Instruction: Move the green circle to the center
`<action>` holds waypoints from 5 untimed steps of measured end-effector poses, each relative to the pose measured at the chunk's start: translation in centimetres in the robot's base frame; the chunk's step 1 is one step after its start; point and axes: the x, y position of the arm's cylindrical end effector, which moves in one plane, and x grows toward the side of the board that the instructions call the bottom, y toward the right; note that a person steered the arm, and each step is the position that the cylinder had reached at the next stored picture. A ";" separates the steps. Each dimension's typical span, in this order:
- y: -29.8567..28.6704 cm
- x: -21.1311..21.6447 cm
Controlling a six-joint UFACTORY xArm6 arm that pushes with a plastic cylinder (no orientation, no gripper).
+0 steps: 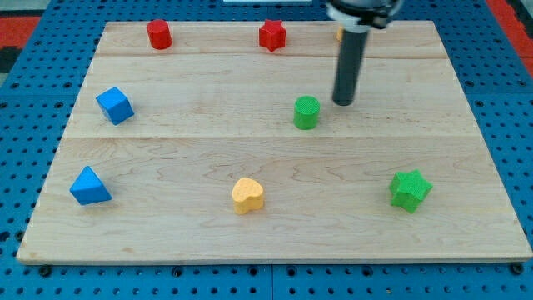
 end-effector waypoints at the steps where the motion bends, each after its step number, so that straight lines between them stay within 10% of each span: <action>1: 0.1 0.0; 5: -6.8 1.1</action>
